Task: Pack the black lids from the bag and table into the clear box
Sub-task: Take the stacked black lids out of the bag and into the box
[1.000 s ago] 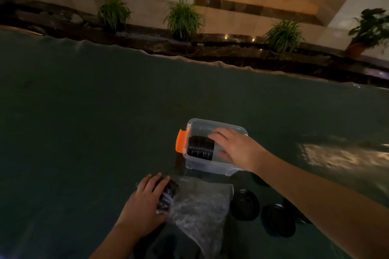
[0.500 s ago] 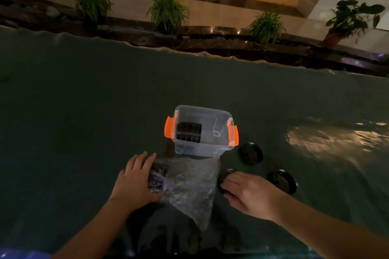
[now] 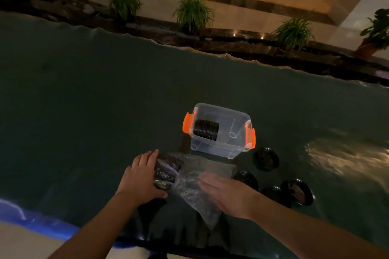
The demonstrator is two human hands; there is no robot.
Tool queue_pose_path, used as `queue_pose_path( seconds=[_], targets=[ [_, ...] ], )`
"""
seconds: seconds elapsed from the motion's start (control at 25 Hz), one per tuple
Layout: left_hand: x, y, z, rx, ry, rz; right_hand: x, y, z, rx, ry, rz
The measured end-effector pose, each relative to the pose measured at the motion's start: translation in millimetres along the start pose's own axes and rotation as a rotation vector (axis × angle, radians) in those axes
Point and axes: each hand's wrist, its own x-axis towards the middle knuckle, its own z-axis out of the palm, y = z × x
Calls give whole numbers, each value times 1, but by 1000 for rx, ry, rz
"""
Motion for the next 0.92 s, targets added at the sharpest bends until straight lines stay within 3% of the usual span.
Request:
queue_pose_path(
  seconds=[0.24, 0.32, 0.64, 0.8, 0.92],
  targets=[
    [-13, -8, 5, 54, 3, -30, 58, 1, 3, -140, -15, 18],
    [-15, -9, 6, 66, 1, -18, 79, 4, 7, -117, -78, -4],
    [-17, -14, 9, 49, -23, -26, 133, -9, -9, -96, -37, -36],
    [-15, -16, 8, -8, -29, -141, 142, -19, -14, 192, 14, 85],
    [-13, -15, 8, 7, -53, -162, 145, -19, -13, 200, 34, 77]
  ],
)
